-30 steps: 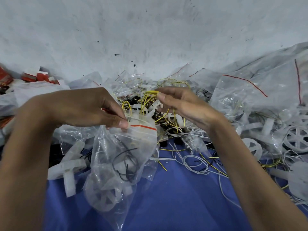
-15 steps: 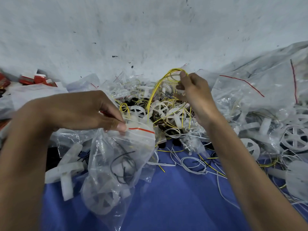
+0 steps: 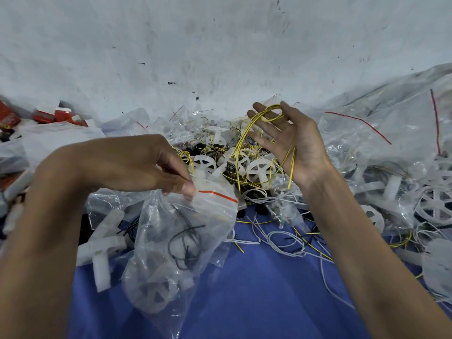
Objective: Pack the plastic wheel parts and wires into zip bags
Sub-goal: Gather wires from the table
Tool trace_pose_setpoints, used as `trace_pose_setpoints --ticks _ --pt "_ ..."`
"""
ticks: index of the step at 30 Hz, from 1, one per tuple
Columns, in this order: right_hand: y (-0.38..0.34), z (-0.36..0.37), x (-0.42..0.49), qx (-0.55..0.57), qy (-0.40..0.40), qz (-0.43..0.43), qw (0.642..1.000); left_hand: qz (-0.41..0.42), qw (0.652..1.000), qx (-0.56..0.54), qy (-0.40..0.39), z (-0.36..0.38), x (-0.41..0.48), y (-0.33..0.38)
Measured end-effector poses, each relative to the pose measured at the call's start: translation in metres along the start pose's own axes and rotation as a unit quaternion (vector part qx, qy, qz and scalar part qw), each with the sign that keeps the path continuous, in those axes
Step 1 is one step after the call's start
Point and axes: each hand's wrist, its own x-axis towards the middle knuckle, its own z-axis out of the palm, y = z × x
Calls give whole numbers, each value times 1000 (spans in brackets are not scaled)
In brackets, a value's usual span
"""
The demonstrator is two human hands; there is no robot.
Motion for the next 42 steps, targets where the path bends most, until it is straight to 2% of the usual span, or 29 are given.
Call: trace_pose_setpoints --ticks 3,7,11,14,17,19,26,30,37,40,42 --pt "1 0 0 39 -28 22 999 -19 1000 11 14 2 1 0" --pt "4 1 0 96 -23 38 994 -29 999 20 26 4 2 0" --pt "6 2 1 91 -23 38 995 -15 999 27 20 3 1 1" --pt "7 2 0 42 -14 21 999 5 1000 13 -2 1 0 4" --pt "7 3 0 -68 -2 -15 998 8 1000 16 -7 0 1 4" --pt "6 6 -2 -90 -10 -33 995 11 1000 18 -10 1 1 4" --pt "1 5 -6 77 -38 22 996 11 1000 15 -19 1 1 6" --pt "0 6 -6 138 -66 17 988 9 1000 13 -22 2 2 7" --pt "0 13 -7 177 -15 3 984 14 1000 9 -16 2 3 8" --pt "1 15 -9 180 -12 40 983 10 1000 12 -16 2 2 8" --pt "0 15 -9 131 -16 64 989 4 1000 17 -15 1 2 8"
